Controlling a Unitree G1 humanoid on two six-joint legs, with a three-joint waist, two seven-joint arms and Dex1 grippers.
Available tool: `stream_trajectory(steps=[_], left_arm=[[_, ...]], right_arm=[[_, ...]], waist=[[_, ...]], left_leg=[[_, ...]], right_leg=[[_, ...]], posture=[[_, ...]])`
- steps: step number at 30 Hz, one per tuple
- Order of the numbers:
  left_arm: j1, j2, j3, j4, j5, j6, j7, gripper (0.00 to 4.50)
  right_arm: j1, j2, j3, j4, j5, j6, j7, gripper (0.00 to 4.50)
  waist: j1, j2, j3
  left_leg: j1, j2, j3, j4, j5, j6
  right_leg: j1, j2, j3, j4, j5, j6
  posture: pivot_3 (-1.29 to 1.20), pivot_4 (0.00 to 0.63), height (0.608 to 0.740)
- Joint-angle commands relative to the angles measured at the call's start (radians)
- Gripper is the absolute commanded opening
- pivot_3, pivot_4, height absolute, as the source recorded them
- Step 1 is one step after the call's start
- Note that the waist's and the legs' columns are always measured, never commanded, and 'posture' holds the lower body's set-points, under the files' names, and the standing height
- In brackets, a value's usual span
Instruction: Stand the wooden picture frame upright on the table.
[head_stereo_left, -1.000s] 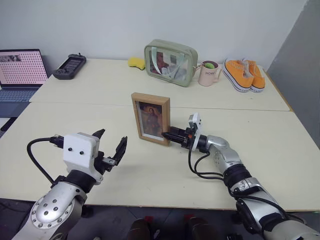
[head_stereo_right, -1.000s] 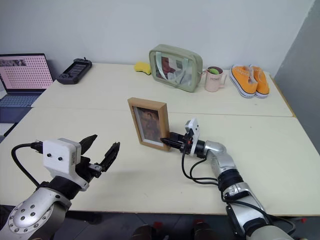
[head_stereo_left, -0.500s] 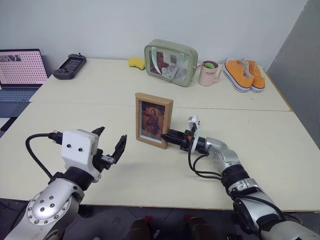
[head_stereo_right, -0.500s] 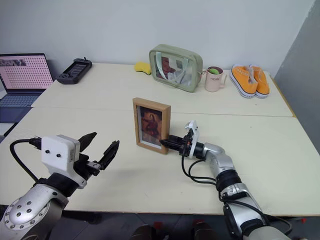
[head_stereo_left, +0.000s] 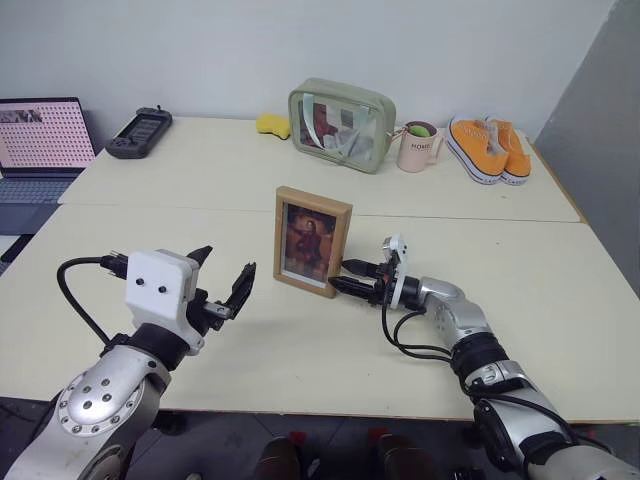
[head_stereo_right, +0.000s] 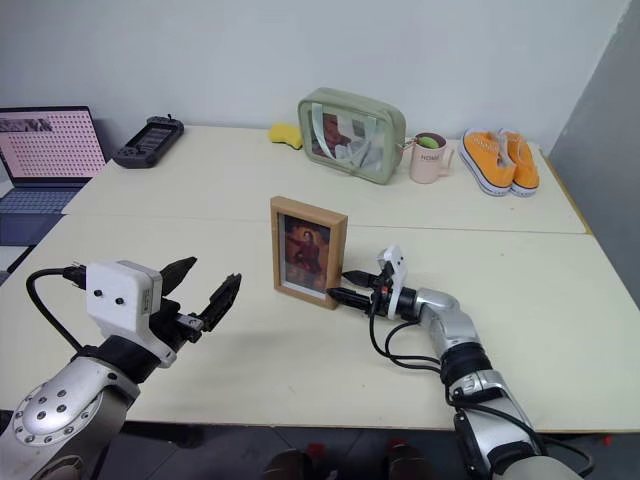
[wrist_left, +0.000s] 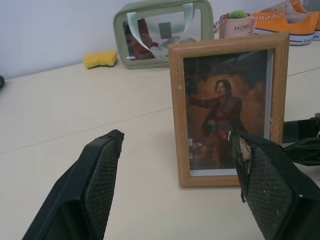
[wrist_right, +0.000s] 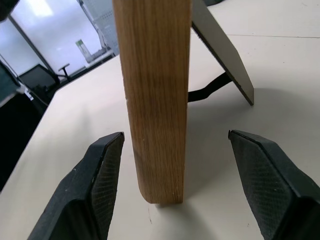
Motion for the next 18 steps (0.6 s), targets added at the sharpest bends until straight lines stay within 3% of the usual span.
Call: stream_trajectory(steps=[1, 7, 11, 18], left_arm=[[-0.051, 0.016, 0.019, 0.030, -0.088, 0.035, -0.045, 3.64], [-0.158, 0.077, 0.066, 0.151, -0.308, 0.106, -0.149, 3.64], [-0.186, 0.145, 0.046, 0.195, -0.362, 0.106, -0.257, 3.64], [-0.236, 0.191, 0.025, 0.253, -0.435, 0.101, -0.354, 3.64]], right_arm=[[0.066, -0.104, 0.009, -0.179, -0.032, 0.019, 0.028, 3.50], [0.198, -0.333, -0.015, -0.541, 0.027, 0.202, 0.077, 3.50], [0.277, -0.452, -0.086, -0.770, 0.121, 0.309, 0.088, 3.50], [0.309, -0.487, -0.184, -0.941, 0.210, 0.405, -0.029, 3.50]], waist=[[0.009, 0.001, 0.000], [0.013, 0.002, 0.002], [0.006, 0.003, 0.003], [0.003, 0.003, 0.003]], left_leg=[[0.000, 0.000, 0.000, 0.000, 0.000, 0.000], [0.000, 0.000, 0.000, 0.000, 0.000, 0.000], [0.000, 0.001, 0.000, -0.002, 0.000, 0.000], [-0.001, 0.001, 0.000, -0.003, 0.000, 0.000]], right_leg=[[0.000, 0.000, 0.000, -0.001, 0.000, 0.000], [0.001, 0.000, 0.000, -0.003, 0.000, 0.001], [0.001, 0.000, 0.000, -0.004, 0.000, 0.001], [0.002, 0.000, 0.000, -0.008, -0.001, 0.001]], posture=[[0.00, 0.150, 0.740], [0.00, 0.150, 0.740], [0.00, 0.150, 0.740], [0.00, 0.150, 0.740]])
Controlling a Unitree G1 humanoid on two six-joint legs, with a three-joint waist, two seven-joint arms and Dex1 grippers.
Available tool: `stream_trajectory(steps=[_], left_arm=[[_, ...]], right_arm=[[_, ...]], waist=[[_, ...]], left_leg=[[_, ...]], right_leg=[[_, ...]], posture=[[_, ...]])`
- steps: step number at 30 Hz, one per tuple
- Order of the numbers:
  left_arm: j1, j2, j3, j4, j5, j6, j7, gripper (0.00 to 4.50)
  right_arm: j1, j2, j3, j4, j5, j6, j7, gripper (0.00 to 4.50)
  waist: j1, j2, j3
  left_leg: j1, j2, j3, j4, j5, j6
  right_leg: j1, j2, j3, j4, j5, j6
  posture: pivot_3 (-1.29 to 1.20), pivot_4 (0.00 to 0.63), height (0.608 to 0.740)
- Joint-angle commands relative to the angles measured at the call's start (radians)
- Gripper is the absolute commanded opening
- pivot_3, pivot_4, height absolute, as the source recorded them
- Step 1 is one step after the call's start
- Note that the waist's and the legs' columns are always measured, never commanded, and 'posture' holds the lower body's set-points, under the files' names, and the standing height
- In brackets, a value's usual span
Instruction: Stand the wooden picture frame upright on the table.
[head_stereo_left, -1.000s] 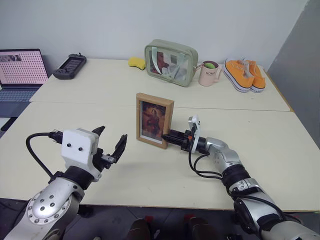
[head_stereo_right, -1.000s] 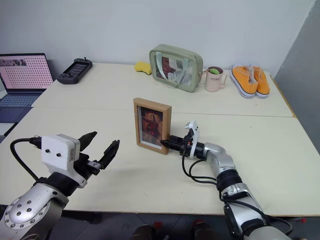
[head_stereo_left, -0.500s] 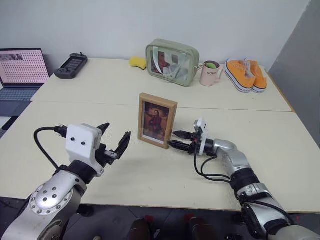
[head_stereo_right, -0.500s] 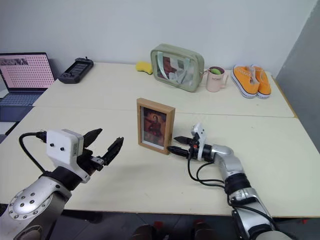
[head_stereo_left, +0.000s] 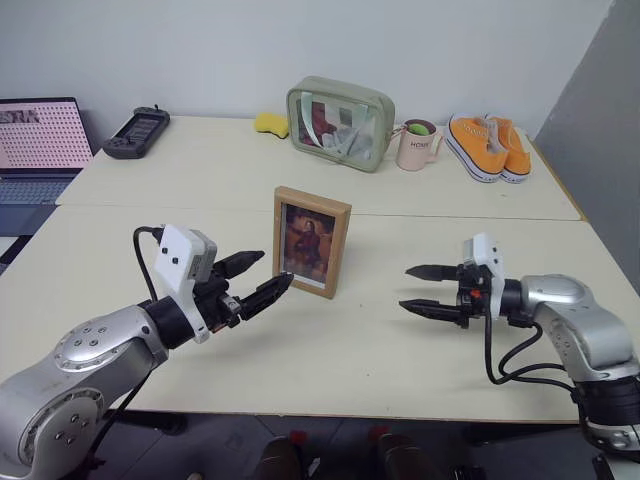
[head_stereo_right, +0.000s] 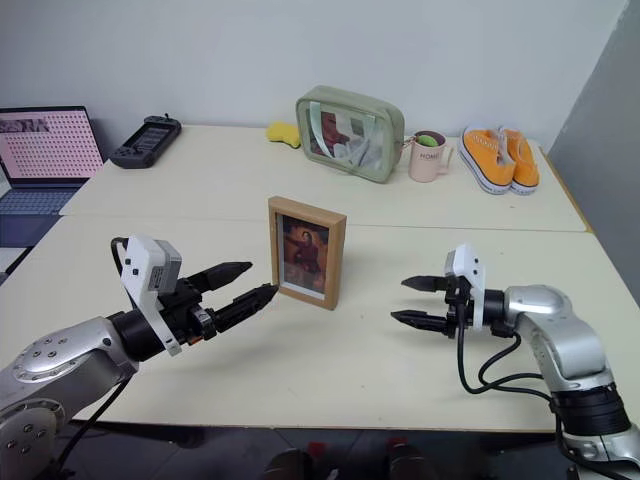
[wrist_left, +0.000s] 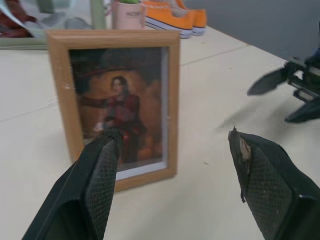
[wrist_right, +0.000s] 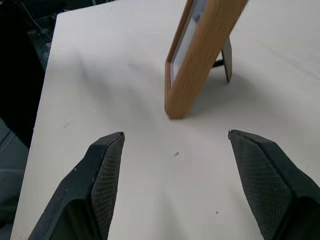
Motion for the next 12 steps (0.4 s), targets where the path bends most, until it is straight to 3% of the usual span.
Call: stream_trajectory(steps=[1, 12], left_arm=[[-0.053, 0.024, 0.000, 0.020, -0.073, 0.000, -0.040, 3.64], [-0.075, 0.055, 0.025, 0.053, -0.075, -0.001, 0.012, 3.64]], right_arm=[[0.006, 0.004, -0.071, -0.096, 0.070, 0.052, -0.080, 3.50], [0.007, 0.015, -0.064, -0.133, 0.108, 0.067, -0.134, 3.50]], waist=[[0.001, 0.000, 0.000], [0.003, 0.000, 0.000]], left_leg=[[0.000, 0.000, 0.000, 0.000, 0.000, 0.000], [0.000, 0.000, 0.000, -0.001, 0.000, 0.000]], right_leg=[[0.000, 0.000, 0.000, 0.000, 0.000, 0.000], [0.000, 0.000, 0.000, -0.002, 0.000, 0.000]], posture=[[0.00, 0.150, 0.740], [0.00, 0.150, 0.740]])
